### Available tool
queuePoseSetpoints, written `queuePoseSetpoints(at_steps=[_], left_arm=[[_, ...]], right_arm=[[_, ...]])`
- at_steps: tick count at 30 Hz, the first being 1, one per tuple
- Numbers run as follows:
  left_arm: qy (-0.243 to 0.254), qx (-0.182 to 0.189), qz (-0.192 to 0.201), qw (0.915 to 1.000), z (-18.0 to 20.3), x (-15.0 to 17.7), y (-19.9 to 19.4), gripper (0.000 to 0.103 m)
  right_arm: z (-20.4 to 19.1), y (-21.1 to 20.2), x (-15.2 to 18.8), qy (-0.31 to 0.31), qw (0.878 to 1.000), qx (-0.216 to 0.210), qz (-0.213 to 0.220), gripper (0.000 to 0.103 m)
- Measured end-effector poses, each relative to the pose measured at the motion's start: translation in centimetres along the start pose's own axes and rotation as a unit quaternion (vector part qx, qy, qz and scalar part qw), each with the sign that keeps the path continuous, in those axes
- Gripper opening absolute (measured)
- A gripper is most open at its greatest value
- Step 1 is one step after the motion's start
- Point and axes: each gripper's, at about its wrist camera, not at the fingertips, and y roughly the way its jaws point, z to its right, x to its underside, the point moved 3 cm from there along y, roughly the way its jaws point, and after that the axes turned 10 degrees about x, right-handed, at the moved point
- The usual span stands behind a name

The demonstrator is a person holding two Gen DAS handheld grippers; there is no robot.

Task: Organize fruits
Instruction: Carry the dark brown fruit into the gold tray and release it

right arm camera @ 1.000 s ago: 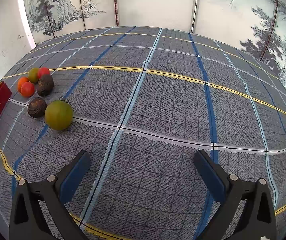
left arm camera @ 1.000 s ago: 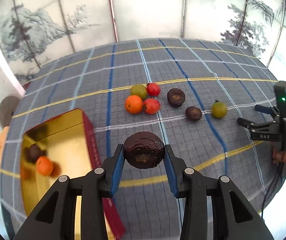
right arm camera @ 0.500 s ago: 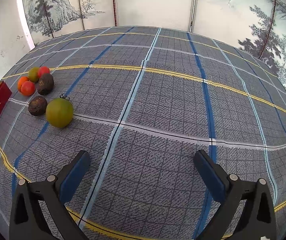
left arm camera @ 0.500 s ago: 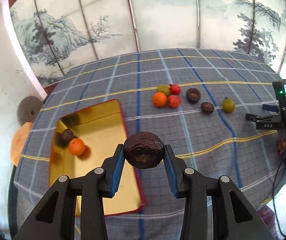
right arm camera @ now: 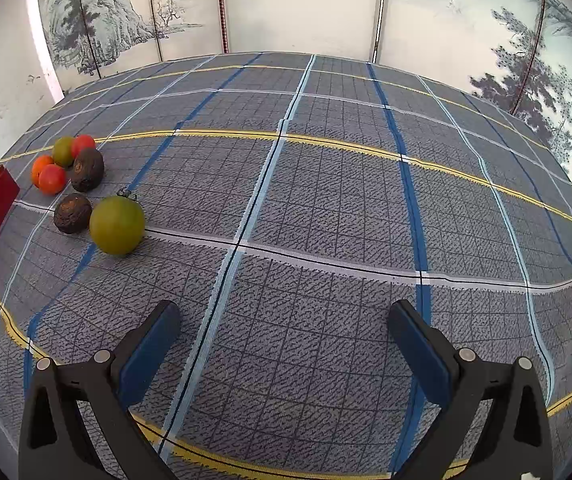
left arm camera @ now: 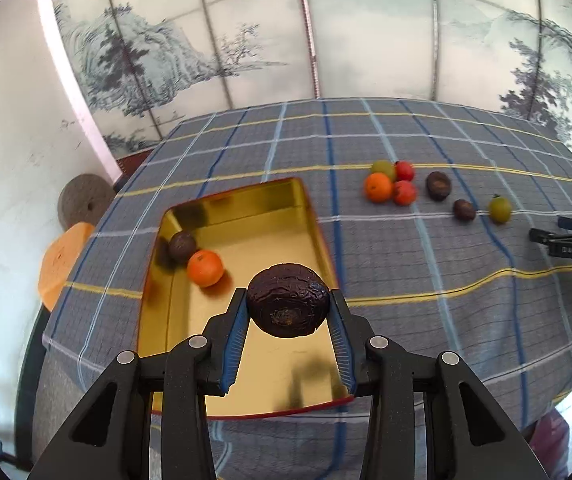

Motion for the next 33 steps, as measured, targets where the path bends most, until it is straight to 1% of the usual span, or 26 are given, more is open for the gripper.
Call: queuePoseSetpoints(at_steps=[9, 14, 21, 25, 33], left_arm=[[-0.020, -0.030, -0.015, 0.9992, -3.1, 1.5, 1.8, 0.041], [-0.035, -0.035, -0.025, 0.9985, -4.7, 2.1, 2.9, 0.041], [-0.053, -0.032, -0.034, 0.9975, -6.5, 2.9, 4.2, 0.041], [-0.057, -0.035, -0.039, 0.9970, -7.2, 3.3, 4.9, 0.041], [-0.059, -0.037, -0.036, 0.9969, -8.0, 3.9, 5.7, 0.041]], right_arm=[[0.0, 0.0, 0.0, 0.003, 1.000, 0.002, 0.000, 0.103], [0.0, 0.0, 0.0, 0.003, 1.000, 0.002, 0.000, 0.103], [-0.1, 0.0, 0.0, 0.003, 1.000, 0.002, 0.000, 0.103], [-0.1, 0.1, 0.0, 0.004, 1.000, 0.002, 0.000, 0.103], [-0.1, 0.0, 0.0, 0.005, 1.000, 0.003, 0.000, 0.103]])
